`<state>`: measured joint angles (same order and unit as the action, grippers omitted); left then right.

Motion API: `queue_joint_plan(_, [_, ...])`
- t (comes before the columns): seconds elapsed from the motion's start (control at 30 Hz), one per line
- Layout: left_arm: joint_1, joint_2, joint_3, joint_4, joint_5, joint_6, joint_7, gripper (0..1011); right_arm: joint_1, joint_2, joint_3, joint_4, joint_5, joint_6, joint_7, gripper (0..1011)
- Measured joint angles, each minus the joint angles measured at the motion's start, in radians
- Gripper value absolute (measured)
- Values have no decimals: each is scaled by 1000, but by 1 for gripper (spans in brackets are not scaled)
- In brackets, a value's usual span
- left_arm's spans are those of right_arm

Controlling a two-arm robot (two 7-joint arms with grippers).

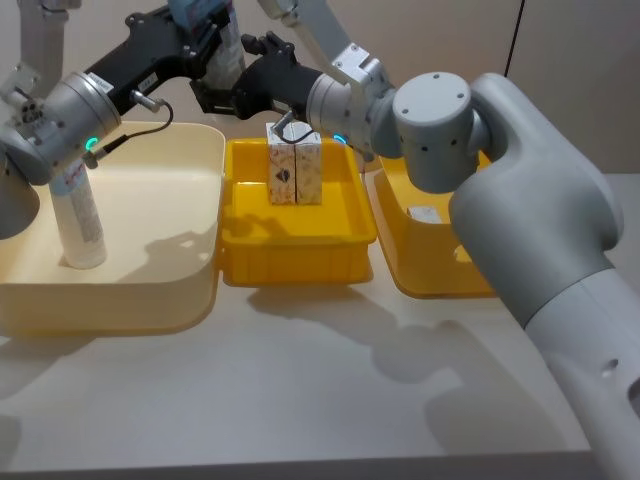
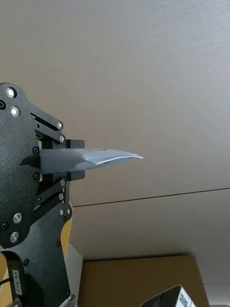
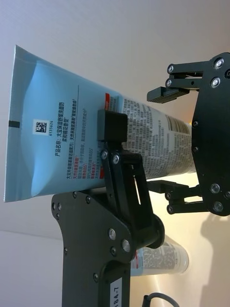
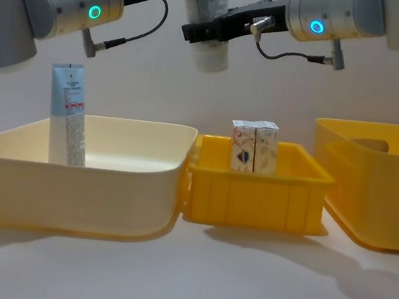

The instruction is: Bimanual collaborative sorting of washing and personal care products

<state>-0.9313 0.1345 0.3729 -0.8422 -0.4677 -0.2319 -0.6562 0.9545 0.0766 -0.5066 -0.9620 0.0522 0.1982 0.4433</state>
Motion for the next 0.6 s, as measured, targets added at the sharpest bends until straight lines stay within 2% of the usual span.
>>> queue_joint_plan(0.3, [-1, -1, -1, 2, 1, -2, 1, 239, 12, -15, 6, 27, 12, 8, 8, 993])
queue_joint_plan(0.43, [-1, -1, -1, 2, 2, -3, 1, 240, 15, -19, 7, 34, 15, 9, 10, 933])
queue_joint_plan(0.6, [-1, -1, -1, 3, 2, -4, 1, 240, 18, -22, 8, 40, 17, 11, 13, 767])
